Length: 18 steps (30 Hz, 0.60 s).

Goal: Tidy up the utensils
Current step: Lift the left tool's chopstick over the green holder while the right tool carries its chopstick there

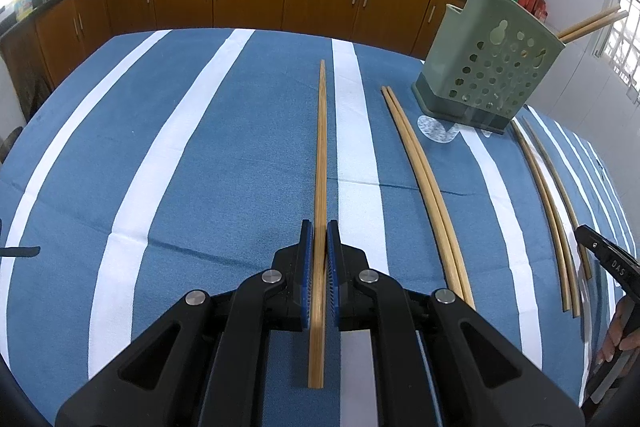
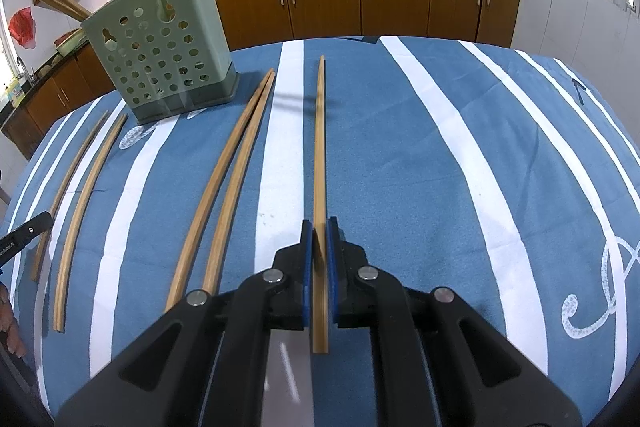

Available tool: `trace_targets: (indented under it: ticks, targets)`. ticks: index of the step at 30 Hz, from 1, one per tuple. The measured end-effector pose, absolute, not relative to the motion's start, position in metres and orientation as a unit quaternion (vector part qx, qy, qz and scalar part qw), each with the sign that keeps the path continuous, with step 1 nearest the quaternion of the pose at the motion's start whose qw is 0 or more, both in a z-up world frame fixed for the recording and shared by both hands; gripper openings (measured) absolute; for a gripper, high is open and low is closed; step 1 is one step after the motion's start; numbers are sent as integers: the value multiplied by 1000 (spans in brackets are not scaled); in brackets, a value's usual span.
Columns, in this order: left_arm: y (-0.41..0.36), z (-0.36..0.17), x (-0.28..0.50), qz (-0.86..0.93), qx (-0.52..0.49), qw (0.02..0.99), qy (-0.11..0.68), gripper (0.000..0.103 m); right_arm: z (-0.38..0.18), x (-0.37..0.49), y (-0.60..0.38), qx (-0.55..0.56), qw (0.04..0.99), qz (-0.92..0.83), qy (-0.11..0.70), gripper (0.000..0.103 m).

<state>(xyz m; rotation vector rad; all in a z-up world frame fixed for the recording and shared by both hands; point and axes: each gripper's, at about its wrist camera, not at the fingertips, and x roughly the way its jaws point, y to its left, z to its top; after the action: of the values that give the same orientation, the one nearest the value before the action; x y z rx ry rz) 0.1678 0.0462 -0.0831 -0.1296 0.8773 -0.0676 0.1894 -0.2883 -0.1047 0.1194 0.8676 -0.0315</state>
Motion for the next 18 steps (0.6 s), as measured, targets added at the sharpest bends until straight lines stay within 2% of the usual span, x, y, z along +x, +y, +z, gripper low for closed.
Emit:
trace_targets:
  ticks: [9,18]
  targets:
    - [47,-80,163,-33,-56,906,419,7,-94,178,-294,74,914,-5,398,8]
    - [54,-31,145,-42,-72,935,344,7,-41,161,-305,92,944,-5,316,8]
